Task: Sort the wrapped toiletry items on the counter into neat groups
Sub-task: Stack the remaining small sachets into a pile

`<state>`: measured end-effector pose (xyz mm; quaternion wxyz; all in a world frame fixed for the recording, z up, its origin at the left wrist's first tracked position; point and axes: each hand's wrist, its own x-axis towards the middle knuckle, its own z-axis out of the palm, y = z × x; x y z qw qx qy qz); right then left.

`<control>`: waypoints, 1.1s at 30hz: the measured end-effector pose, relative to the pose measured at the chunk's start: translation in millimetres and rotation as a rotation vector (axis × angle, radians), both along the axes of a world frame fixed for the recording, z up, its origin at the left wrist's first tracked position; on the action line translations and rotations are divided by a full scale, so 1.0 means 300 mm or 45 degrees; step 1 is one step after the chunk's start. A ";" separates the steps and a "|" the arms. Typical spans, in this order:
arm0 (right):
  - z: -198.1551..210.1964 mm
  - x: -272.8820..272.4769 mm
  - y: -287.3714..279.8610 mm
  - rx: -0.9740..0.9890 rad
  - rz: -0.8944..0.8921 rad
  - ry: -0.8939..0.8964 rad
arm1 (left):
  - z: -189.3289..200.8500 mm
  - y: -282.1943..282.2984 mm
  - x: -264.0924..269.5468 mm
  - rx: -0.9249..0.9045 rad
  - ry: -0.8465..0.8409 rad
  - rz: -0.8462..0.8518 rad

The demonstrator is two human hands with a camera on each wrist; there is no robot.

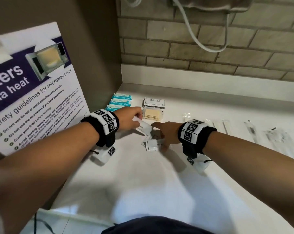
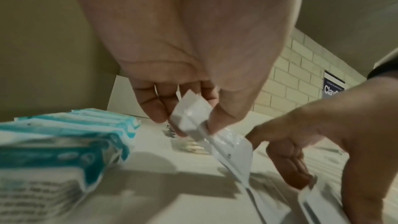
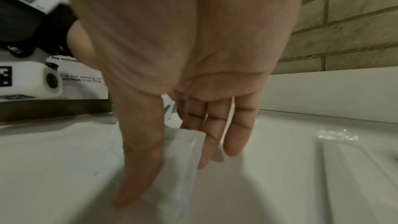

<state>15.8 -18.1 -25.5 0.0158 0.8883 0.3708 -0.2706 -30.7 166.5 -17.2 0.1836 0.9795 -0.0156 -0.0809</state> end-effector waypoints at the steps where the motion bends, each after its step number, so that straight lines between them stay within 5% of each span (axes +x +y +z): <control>1: -0.001 0.005 0.005 -0.046 0.007 -0.004 | 0.011 0.004 0.004 -0.009 -0.042 0.033; 6: 0.007 0.013 0.013 -0.135 0.019 -0.087 | 0.021 0.014 0.013 -0.145 -0.133 0.216; 14: 0.000 -0.008 -0.006 0.060 -0.015 -0.132 | -0.083 -0.040 -0.022 -0.324 0.171 0.183; 22: 0.012 -0.012 -0.004 0.251 -0.234 -0.244 | -0.063 -0.142 -0.070 -0.863 0.374 0.200; 27: -0.014 -0.034 -0.012 0.239 -0.300 -0.269 | -0.067 -0.150 -0.063 -0.155 0.202 -0.078; 33: -0.023 -0.048 -0.004 0.074 -0.165 -0.220 | -0.078 -0.135 -0.053 -0.173 0.036 -0.101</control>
